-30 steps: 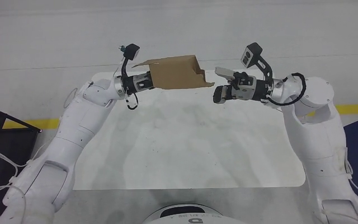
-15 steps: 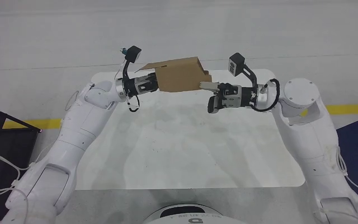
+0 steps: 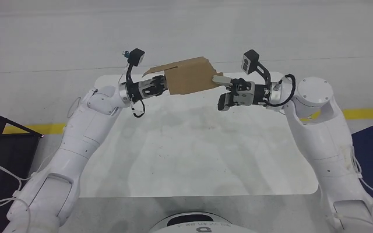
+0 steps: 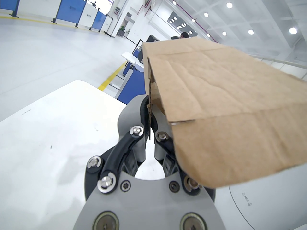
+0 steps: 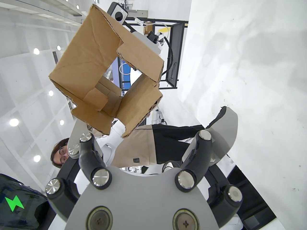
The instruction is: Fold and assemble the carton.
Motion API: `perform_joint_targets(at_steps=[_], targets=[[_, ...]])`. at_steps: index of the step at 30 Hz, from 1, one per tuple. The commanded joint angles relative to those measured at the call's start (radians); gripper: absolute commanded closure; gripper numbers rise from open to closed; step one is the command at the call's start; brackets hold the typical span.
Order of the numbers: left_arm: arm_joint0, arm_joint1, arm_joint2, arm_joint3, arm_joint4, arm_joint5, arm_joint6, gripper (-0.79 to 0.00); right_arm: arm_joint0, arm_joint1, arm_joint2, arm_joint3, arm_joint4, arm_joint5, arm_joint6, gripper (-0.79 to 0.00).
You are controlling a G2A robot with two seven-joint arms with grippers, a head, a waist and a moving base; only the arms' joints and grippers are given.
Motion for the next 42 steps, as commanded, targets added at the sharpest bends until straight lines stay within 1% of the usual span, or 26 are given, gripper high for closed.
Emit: perform_joint_targets(at_steps=[1,13,27,31,37,42], targets=[[0.005,0.0,-0.007,-0.002,0.004,0.0,0.002,0.0,-0.012,0.003,0.011,-0.011,0.001,0.002,-0.001,-0.785],[0.016,-0.012,-0.023,-0.015,0.018,0.0,0.01,0.0,-0.064,0.017,0.051,-0.065,0.013,0.012,-0.017,-0.785],[0.027,-0.024,-0.04,-0.022,0.029,0.0,0.004,0.0,-0.093,0.029,0.079,-0.078,0.032,0.011,-0.034,-0.785],[0.032,-0.026,-0.046,-0.028,0.03,0.0,0.0,0.0,-0.096,0.031,0.065,-0.081,0.024,0.017,-0.032,-0.785],[0.039,-0.031,-0.049,-0.043,0.035,0.0,-0.004,0.0,-0.068,0.028,0.018,-0.065,0.019,0.022,-0.024,-0.785],[0.047,-0.034,-0.054,-0.049,0.043,0.0,-0.004,0.0,-0.056,0.029,0.013,-0.057,0.03,0.018,-0.027,-0.785]])
